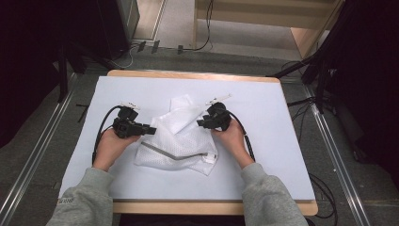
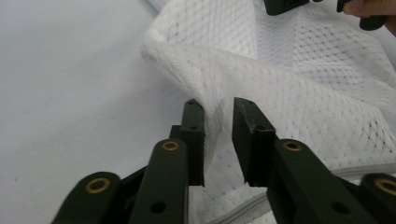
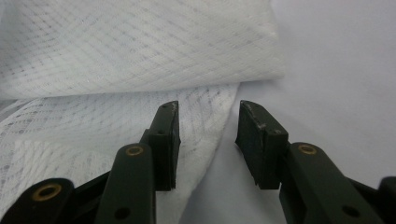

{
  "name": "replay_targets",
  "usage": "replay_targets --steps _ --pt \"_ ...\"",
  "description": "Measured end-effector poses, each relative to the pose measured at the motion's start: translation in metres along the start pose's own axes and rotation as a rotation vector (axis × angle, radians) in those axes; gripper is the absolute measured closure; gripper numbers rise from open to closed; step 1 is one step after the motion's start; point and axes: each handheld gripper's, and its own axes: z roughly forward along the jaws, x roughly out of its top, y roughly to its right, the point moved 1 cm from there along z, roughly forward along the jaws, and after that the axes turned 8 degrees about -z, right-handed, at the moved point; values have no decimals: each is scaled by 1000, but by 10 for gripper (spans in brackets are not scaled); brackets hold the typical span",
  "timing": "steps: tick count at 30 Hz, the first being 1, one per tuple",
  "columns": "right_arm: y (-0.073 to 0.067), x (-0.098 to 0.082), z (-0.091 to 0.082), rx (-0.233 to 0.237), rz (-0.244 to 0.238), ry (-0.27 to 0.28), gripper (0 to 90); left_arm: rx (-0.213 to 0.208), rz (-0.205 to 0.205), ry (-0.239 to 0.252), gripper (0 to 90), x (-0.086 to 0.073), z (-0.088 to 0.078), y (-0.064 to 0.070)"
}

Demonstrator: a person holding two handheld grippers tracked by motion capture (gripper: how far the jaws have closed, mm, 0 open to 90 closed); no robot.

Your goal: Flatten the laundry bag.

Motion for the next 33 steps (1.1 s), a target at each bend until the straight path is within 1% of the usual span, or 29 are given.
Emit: replay_targets --steps 1,2,5,8,11,12,16,18,20,24,26,33 --pt "-2 0 2 0 6 -4 605 8 7 -5 788 -1 1 0" --pt "-3 0 3 -2 -19 2 605 6 6 -8 809 -2 2 0" --pt "-6 1 4 -13 -33 -1 609 7 13 -11 829 -4 2 1" --pt "-9 0 5 -49 -77 -3 673 6 12 -12 859 -6 2 1" --pt "-11 0 5 -58 -87 1 741 4 17 -21 881 -7 2 1" --pt "-11 -1 5 -58 -77 2 790 2 17 -20 884 -7 2 1" --pt "-8 -1 4 -32 -54 0 871 -4 11 -8 889 -10 -1 1" --pt "-8 -1 3 -24 -42 -8 883 -3 5 -2 892 -11 -3 0" --pt "-7 0 3 -21 -45 -9 888 -2 0 3 893 -13 -6 -2" --pt "-3 0 1 -24 -31 -21 891 3 -17 17 894 -16 -13 -7" --pt "1 -1 -2 -27 -22 -24 892 7 -28 25 894 -18 -16 -9" --pt "16 -5 -16 -47 23 -10 891 19 -47 32 894 -24 -21 -13"
